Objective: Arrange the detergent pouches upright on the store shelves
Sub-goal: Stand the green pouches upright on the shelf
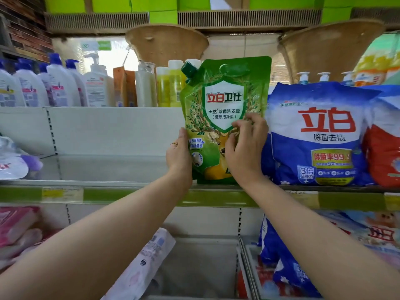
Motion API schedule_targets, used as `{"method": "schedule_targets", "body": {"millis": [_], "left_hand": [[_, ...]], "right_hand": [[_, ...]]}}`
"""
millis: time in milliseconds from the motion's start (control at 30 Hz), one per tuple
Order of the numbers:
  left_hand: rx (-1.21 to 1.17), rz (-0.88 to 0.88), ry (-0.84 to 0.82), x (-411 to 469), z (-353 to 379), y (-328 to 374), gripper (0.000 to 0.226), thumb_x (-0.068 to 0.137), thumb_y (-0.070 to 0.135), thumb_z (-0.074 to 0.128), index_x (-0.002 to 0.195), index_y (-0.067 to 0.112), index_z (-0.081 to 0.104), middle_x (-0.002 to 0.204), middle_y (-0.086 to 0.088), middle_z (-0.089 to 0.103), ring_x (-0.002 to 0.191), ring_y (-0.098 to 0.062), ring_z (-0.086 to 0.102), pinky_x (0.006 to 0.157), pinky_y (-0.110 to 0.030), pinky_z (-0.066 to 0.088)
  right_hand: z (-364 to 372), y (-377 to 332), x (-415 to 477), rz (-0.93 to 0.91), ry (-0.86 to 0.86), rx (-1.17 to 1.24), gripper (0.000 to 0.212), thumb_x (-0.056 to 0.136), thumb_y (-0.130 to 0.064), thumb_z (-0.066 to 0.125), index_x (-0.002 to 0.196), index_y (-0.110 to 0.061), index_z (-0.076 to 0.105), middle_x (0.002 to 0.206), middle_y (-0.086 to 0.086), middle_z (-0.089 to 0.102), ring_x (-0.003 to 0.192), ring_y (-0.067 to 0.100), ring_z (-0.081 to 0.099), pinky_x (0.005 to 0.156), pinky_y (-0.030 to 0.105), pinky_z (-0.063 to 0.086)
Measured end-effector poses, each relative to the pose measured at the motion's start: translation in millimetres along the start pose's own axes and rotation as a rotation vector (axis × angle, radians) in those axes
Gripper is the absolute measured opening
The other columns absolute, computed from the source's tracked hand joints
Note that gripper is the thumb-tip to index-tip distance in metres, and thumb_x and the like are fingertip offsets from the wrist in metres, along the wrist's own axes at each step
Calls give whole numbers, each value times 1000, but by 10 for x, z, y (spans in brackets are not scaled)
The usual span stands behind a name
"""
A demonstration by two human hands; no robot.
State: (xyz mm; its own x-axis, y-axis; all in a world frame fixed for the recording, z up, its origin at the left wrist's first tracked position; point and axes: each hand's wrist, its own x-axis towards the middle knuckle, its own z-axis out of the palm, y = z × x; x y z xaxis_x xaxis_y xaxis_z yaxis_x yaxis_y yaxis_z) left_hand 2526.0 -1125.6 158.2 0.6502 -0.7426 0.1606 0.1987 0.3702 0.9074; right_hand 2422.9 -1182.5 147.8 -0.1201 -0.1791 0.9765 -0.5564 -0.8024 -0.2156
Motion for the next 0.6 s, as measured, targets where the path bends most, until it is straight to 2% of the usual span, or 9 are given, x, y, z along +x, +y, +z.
{"method": "schedule_targets", "body": {"millis": [67, 133, 167, 233, 400, 533, 600], "left_hand": [[36, 16, 23, 13, -58, 15, 38, 97, 42, 38, 101, 12, 60, 93, -1, 64, 72, -8, 58, 53, -19, 47], [83, 36, 46, 35, -149, 33, 41, 99, 34, 35, 118, 7, 58, 109, -5, 63, 90, -13, 56, 71, -22, 43], [96, 43, 55, 61, -206, 40, 40, 99, 31, 36, 121, 5, 57, 112, -6, 62, 98, -16, 53, 80, -25, 39], [117, 56, 78, 126, -347, 73, 34, 97, 27, 39, 116, 5, 58, 106, -6, 60, 101, -20, 52, 86, -28, 36], [133, 75, 140, 348, -795, 236, 15, 93, 18, 44, 99, 9, 55, 96, -4, 58, 92, -19, 48, 83, -29, 36], [158, 102, 204, 607, -1310, 431, 12, 91, 14, 46, 83, 11, 55, 79, 0, 55, 88, -21, 48, 80, -29, 37], [191, 112, 236, 737, -1591, 532, 12, 91, 12, 44, 85, 10, 55, 80, -1, 54, 86, -21, 47, 77, -29, 37]], "right_hand": [[46, -100, 0, -39, -33, 32, 19, 77, -6, 49, 93, -1, 58, 110, 22, 53, 109, 21, 38, 93, 30, 38], [110, -221, 6, -70, -57, 61, 20, 77, -7, 47, 90, 0, 59, 105, 21, 55, 105, 19, 39, 89, 28, 38], [150, -290, 13, -75, -66, 81, 18, 77, -6, 49, 89, 0, 60, 103, 20, 55, 103, 18, 39, 88, 27, 39], [238, -451, 21, -70, -90, 131, 14, 76, 0, 53, 88, 0, 60, 101, 18, 55, 99, 16, 40, 86, 26, 40], [591, -917, 7, -78, -139, 239, 15, 72, 5, 53, 85, 3, 60, 97, 21, 55, 96, 18, 40, 85, 21, 32], [1003, -1324, -27, -37, -199, 291, 17, 71, 3, 49, 84, 3, 60, 97, 22, 55, 97, 32, 52, 86, 26, 33], [1239, -1547, -64, 0, -236, 321, 18, 71, 2, 48, 84, 3, 60, 97, 21, 54, 96, 36, 54, 87, 29, 35]]}}
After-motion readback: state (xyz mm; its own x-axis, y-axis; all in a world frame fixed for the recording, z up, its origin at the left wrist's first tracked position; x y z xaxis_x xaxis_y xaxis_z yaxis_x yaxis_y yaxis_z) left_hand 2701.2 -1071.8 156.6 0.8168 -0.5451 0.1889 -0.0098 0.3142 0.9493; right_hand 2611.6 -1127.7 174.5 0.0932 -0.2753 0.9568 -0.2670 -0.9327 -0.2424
